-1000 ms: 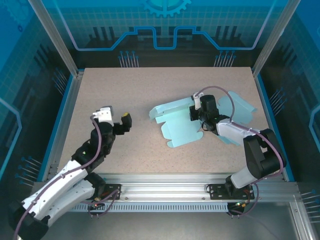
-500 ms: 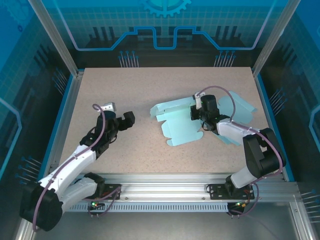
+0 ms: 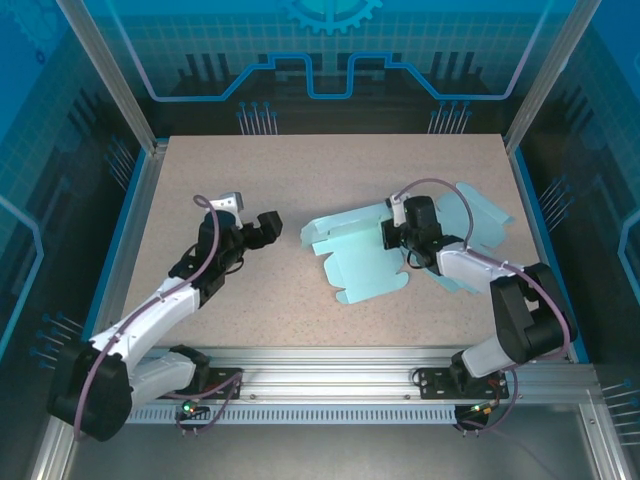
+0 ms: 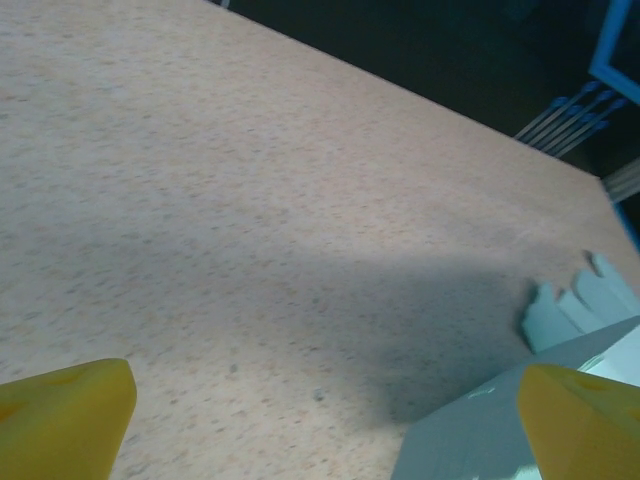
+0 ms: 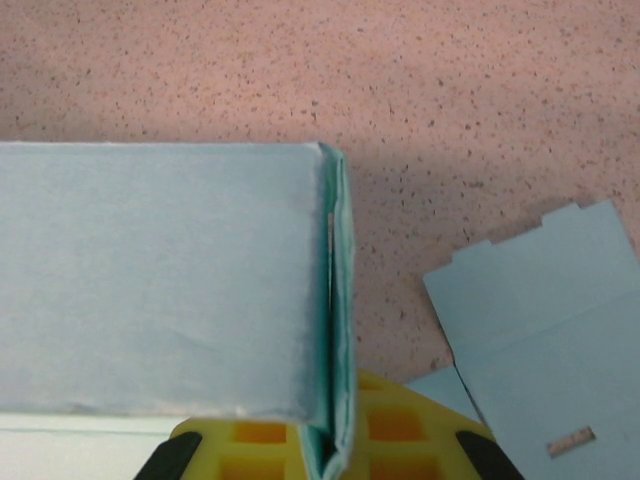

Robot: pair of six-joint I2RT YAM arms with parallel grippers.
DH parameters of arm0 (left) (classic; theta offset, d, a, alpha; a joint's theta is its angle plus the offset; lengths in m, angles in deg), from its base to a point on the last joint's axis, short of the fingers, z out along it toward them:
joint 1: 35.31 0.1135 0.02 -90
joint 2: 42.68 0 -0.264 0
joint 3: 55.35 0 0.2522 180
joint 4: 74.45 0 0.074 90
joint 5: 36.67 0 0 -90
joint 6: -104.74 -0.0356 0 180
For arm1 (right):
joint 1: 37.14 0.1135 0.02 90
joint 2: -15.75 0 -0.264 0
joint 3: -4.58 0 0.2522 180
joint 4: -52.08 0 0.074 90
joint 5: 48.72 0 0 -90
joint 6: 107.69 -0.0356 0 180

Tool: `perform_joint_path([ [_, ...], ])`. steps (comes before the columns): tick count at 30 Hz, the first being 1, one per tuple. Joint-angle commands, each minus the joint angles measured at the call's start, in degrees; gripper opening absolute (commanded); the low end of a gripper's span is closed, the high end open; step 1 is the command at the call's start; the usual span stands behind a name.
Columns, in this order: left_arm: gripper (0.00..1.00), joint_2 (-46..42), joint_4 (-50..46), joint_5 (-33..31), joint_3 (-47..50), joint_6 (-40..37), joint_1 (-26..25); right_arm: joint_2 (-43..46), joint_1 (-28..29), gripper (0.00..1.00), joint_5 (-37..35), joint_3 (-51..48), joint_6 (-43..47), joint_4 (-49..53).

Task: Fold the paper box

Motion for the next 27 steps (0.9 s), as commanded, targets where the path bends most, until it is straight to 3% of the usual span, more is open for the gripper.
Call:
perform_joint_path([
  [1, 0.99, 0.9, 10.0, 6.9, 1.8, 0.1, 0.5, 1.6, 0.3, 0.0, 0.2, -0.8, -0.4, -2.1],
  [9, 0.99, 4.5, 8.9, 11.4, 2.0, -0.8, -0.1, 1.7, 0.8, 0.0, -1.3, -0.5, -0.2, -1.9],
  [13, 0.99, 6.0, 11.3, 12.0, 3.0, -2.3, -3.2, 2.2, 0.9, 0.0, -2.0, -0.9, -0.4, -2.1],
  [18, 0.99, 6.5, 13.4, 9.4, 2.1, -6.2, -8.6, 1.8, 1.0, 0.0, -2.3, -0.4, -0.4, -1.7],
  [27, 0.99, 13.1, 12.9, 3.7, -0.8, -7.0, -11.7, 2.2, 1.2, 0.0, -2.9, -0.3, -0.2, -1.8],
])
